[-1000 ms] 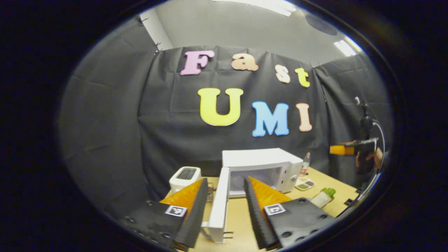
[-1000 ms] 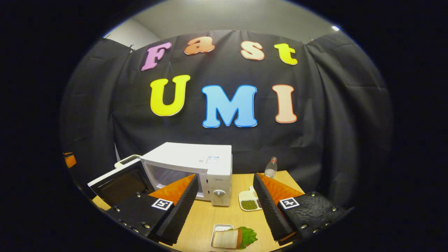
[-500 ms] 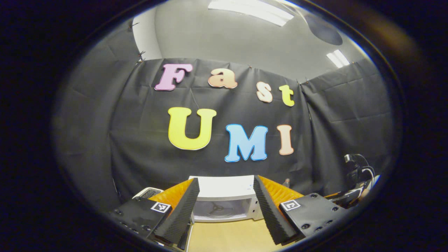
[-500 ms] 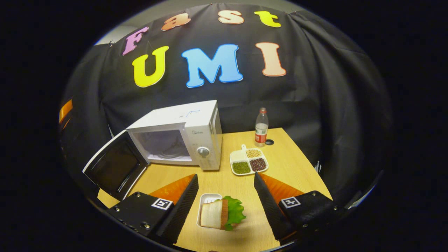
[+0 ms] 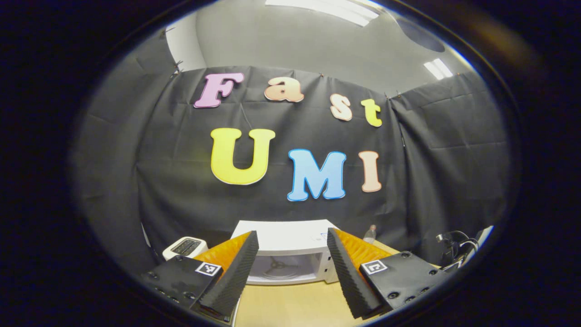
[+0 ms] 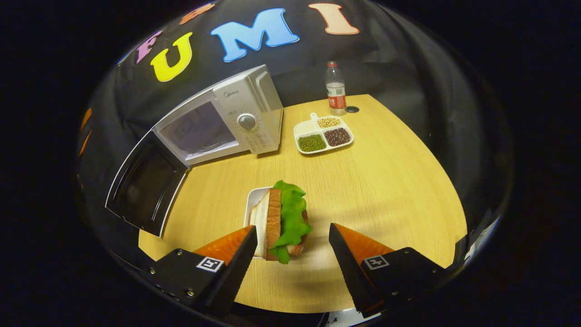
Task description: Open the microwave oven with the left hand, put the food in, and close the microwave oven.
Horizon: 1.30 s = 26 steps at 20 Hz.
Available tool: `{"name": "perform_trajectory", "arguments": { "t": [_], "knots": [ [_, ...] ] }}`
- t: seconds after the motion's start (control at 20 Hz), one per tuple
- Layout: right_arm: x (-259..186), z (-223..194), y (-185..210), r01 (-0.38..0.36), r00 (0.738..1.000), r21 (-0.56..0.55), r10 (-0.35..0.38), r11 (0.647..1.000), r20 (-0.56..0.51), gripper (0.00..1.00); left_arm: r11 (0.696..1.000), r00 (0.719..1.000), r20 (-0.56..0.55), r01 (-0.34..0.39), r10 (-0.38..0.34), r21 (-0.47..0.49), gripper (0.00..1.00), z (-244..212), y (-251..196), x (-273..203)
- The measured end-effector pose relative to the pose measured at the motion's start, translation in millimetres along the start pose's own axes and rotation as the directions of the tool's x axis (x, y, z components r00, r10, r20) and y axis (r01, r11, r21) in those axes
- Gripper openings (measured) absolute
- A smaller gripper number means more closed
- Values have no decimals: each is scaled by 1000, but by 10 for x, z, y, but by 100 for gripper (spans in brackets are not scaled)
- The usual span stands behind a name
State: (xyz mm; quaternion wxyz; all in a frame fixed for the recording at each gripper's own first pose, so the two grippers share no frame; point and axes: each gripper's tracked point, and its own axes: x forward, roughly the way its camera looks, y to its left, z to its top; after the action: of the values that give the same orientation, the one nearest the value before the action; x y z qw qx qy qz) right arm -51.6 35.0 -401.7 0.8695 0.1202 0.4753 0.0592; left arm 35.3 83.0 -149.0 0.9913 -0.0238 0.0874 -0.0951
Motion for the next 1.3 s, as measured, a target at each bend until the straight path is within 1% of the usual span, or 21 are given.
{"name": "perform_trajectory", "arguments": {
  "t": [0.05, 0.1, 0.15, 0.2, 0.25, 0.3, 0.35, 0.4, 0.45, 0.55, 0.6, 0.65, 0.7, 0.85, 0.95, 1.05, 1.1, 1.15, 1.2, 1.25, 1.3],
  "knots": [
    [18, -28, 39, -27, 999, 29, 28, 999, -16, 96, 1000, 1000, -4, -4, 4, 10, 96, -7, -3, 1],
    [98, -73, 54, -39, 999, 51, 41, 998, -35, 96, 1000, 1000, -6, -9, 9, 20, 95, -10, 13, 5],
    [143, -105, 61, -49, 997, 65, 53, 997, -56, 87, 1000, 1000, -8, -14, 14, 25, 96, -8, 34, -6],
    [146, -129, 66, -55, 996, 72, 60, 996, -67, 86, 1000, 1000, -9, -19, 19, 23, 95, -29, 50, -16],
    [170, -127, 91, -74, 994, 89, 81, 993, -79, 86, 1000, 1000, -10, -27, 27, 15, 97, -31, 81, -44],
    [216, -161, 139, -91, 991, 107, 101, 990, -89, 81, 999, 999, -16, -39, 39, 6, 96, -66, 135, -60],
    [227, -140, 160, -106, 989, 137, 119, 985, -90, 68, 999, 998, -21, -53, 53, -1, 96, -92, 183, -78],
    [208, -120, 200, -131, 986, 151, 144, 980, -84, 48, 997, 997, -26, -70, 70, -7, 96, -102, 242, -79],
    [196, -105, 220, -141, 985, 168, 156, 976, -77, 38, 997, 996, -32, -82, 81, -13, 96, -117, 293, -88],
    [178, -90, 220, -138, 986, 165, 151, 977, -73, 18, 995, 995, -40, -97, 96, -18, 96, -147, 346, -83],
    [197, -66, 189, -122, 989, 181, 135, 976, -57, 18, 995, 994, -35, -102, 101, -13, 96, -123, 359, -91],
    [190, -35, 208, -123, 990, 189, 134, 974, -50, 8, 994, 994, -27, -106, 106, -6, 97, -88, 370, -101],
    [153, -4, 226, -131, 989, 194, 142, 972, -39, 9, 994, 994, -22, -106, 106, 0, 96, -68, 376, -114],
    [35, 148, 310, -168, 985, 180, 170, 969, 1, 9, 995, 995, -24, -99, 100, 17, 97, -65, 358, -134],
    [-79, 331, 483, -229, 973, 182, 223, 956, 55, 8, 995, 995, -23, -98, 98, 25, 96, -58, 367, -156],
    [-177, 495, 738, -312, 949, 202, 293, 928, 118, 9, 995, 995, -20, -94, 94, 25, 97, -52, 367, -173],
    [-192, 583, 889, -356, 933, 216, 331, 909, 144, 9, 996, 996, -22, -90, 90, 25, 95, -54, 378, -185],
    [-194, 642, 1046, -396, 916, 230, 366, 889, 163, 8, 996, 996, -22, -87, 87, 27, 95, -45, 397, -200],
    [-179, 699, 1198, -429, 901, 240, 396, 871, 175, 8, 996, 996, -20, -87, 87, 32, 95, -41, 429, -217],
    [-155, 738, 1328, -453, 890, 246, 417, 857, 186, 8, 995, 996, -12, -89, 89, 39, 97, -5, 468, -253],
    [-109, 779, 1459, -471, 881, 252, 432, 845, 194, 8, 995, 996, -9, -92, 92, 42, 97, 22, 515, -283]
  ]
}}
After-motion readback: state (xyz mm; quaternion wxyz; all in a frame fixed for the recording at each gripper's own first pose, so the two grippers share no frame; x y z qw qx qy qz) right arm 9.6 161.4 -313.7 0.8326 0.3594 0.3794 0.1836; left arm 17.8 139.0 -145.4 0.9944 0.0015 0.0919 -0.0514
